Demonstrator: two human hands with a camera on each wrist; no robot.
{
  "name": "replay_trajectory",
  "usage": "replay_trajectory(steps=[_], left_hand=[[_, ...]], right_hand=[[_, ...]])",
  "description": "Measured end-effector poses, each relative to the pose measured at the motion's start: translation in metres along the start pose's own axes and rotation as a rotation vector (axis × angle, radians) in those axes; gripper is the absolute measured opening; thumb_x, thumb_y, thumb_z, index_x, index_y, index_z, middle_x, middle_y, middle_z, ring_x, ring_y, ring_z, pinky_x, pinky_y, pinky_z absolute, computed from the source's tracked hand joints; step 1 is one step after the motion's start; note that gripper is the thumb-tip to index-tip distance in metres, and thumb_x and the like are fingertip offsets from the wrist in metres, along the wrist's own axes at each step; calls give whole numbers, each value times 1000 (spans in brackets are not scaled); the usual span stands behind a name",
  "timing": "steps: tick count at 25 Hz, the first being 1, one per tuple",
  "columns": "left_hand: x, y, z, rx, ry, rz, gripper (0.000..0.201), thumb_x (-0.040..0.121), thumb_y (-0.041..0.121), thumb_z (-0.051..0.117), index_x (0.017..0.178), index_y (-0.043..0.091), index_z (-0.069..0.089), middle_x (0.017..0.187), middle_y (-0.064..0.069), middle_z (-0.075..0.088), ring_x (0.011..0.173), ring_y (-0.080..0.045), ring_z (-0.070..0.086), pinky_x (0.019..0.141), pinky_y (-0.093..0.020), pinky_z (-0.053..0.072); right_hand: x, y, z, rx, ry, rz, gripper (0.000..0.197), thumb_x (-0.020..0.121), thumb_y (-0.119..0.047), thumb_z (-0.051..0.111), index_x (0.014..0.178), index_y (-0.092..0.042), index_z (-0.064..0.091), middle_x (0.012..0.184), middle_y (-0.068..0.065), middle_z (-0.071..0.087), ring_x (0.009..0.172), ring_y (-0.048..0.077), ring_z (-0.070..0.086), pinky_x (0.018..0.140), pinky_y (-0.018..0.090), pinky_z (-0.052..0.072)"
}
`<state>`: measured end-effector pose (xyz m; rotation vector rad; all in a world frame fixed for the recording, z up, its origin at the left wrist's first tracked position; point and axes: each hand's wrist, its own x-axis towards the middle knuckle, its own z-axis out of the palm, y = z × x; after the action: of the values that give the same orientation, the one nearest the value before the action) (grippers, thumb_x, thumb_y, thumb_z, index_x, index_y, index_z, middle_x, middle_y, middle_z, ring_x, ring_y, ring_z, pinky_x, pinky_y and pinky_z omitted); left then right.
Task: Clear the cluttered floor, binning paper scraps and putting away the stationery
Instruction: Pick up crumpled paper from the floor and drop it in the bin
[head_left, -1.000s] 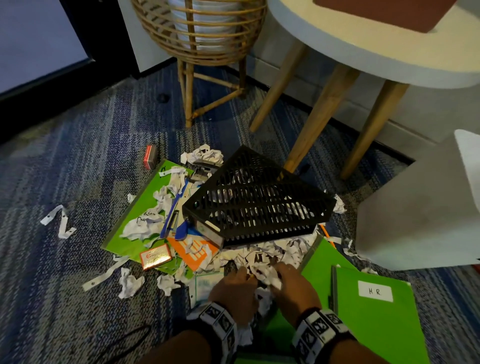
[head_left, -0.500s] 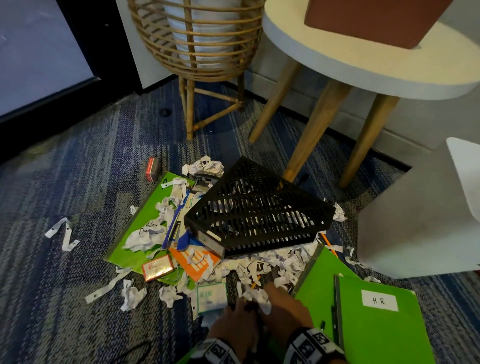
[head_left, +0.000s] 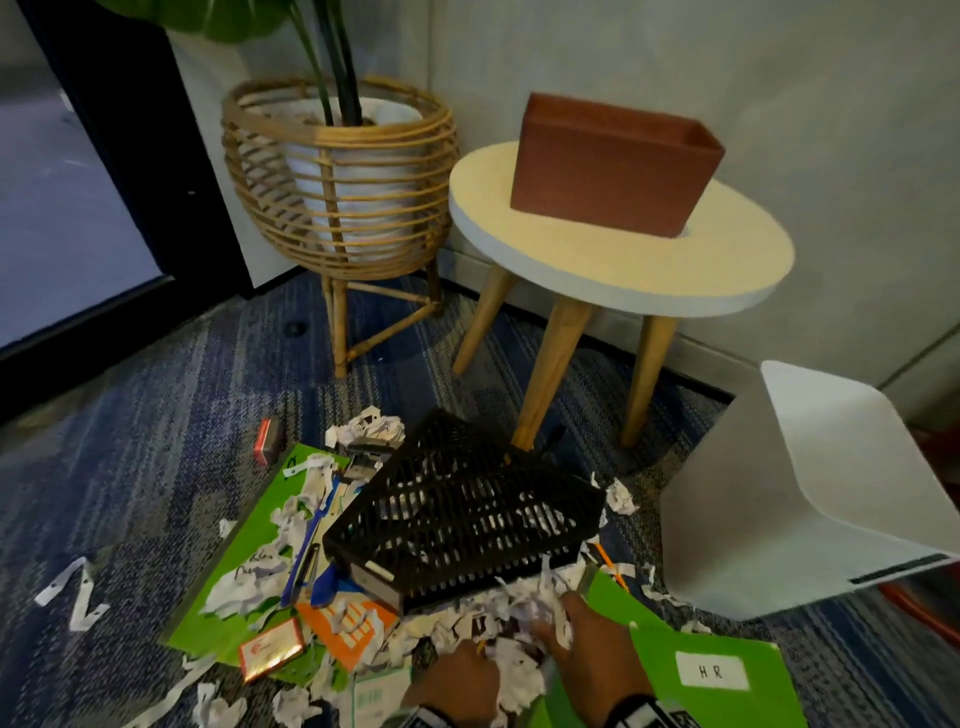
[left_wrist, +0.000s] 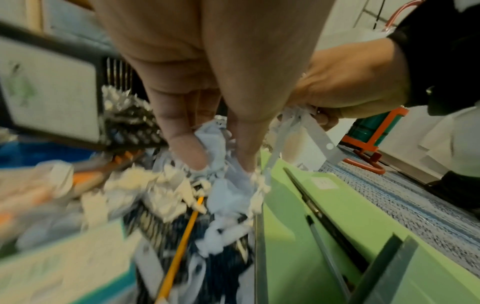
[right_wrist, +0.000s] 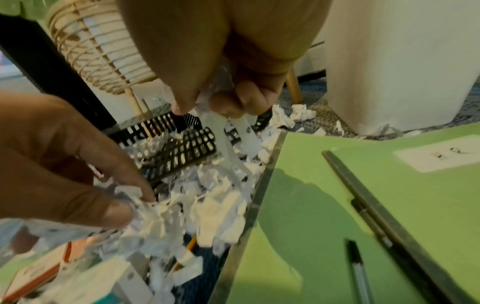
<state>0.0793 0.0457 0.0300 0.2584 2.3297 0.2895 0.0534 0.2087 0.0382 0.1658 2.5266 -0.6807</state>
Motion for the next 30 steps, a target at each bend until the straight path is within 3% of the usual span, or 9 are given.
replay_trajectory(steps=[4, 6, 10, 12, 14, 16, 23, 26, 30], left_hand=[[-4, 19, -49, 57, -44, 57, 39, 102, 19, 35, 134, 1, 45, 141, -18, 45, 126, -31, 47, 104, -40, 39], [-11, 33, -70, 112, -54, 82, 39, 102, 19, 37, 135, 1, 46, 143, -16, 44, 129, -30, 45, 107, -39, 37], [-34, 65, -120, 228, 7, 66, 39, 97, 18, 45, 135, 6, 45, 138, -17, 47, 127, -34, 47, 107, -41, 39], [-43, 86, -151, 256, 41, 125, 44, 95, 21, 50, 136, 6, 45, 138, -18, 47, 127, -34, 47, 108, -44, 37], [-47, 112, -179, 309, 126, 159, 42, 91, 25, 57, 129, 7, 52, 131, -15, 54, 121, -32, 52, 101, -39, 43], [-53, 142, -202, 267, 204, 181, 35, 89, 28, 61, 118, 9, 60, 122, -11, 61, 112, -29, 58, 93, -36, 48], [-41, 207, -239, -433, 451, 342, 21, 86, 34, 69, 103, 24, 64, 102, 6, 62, 87, -15, 60, 74, -29, 51], [-37, 227, -224, -792, 485, 375, 12, 88, 22, 67, 99, 19, 63, 91, 7, 58, 75, -17, 61, 62, -33, 58], [-31, 248, -206, -1033, 449, 402, 7, 92, 11, 59, 95, 17, 62, 92, -2, 62, 78, -19, 62, 63, -37, 60]], right_hand=[[-22, 5, -51, 30, 44, 36, 77, 71, -83, 29, 131, -36, 42, 125, -1, 62, 112, 19, 58, 88, 27, 46], [-37, 8, -78, 64, 18, 17, 75, 66, -87, 35, 128, -44, 42, 124, -3, 62, 116, 17, 57, 89, 24, 43], [-69, 11, -132, 151, 102, 9, 83, 35, -100, 37, 100, -49, 45, 121, -4, 63, 120, 14, 55, 80, 15, 38], [-84, 17, -158, 167, 195, -1, 82, 44, -93, 52, 105, -38, 56, 121, 0, 64, 120, 15, 55, 84, 16, 39], [-93, 26, -187, 182, 276, -47, 38, 75, -63, 65, 99, -34, 57, 98, -9, 66, 100, 7, 62, 75, 14, 42], [-95, 41, -213, 193, 366, -108, 15, 85, -49, 62, 91, -36, 57, 82, -12, 64, 81, 0, 59, 71, 16, 45], [-62, 83, -281, 286, 655, -111, 27, 86, -46, 63, 79, -19, 62, 72, -4, 67, 72, 8, 63, 65, 27, 48], [-43, 95, -297, 255, 652, -22, 27, 88, -44, 61, 77, -20, 60, 68, -8, 63, 69, 11, 61, 58, 20, 41], [-12, 116, -306, 337, 694, 56, 30, 85, -49, 62, 87, -19, 65, 83, 2, 69, 80, 23, 68, 72, 36, 56]])
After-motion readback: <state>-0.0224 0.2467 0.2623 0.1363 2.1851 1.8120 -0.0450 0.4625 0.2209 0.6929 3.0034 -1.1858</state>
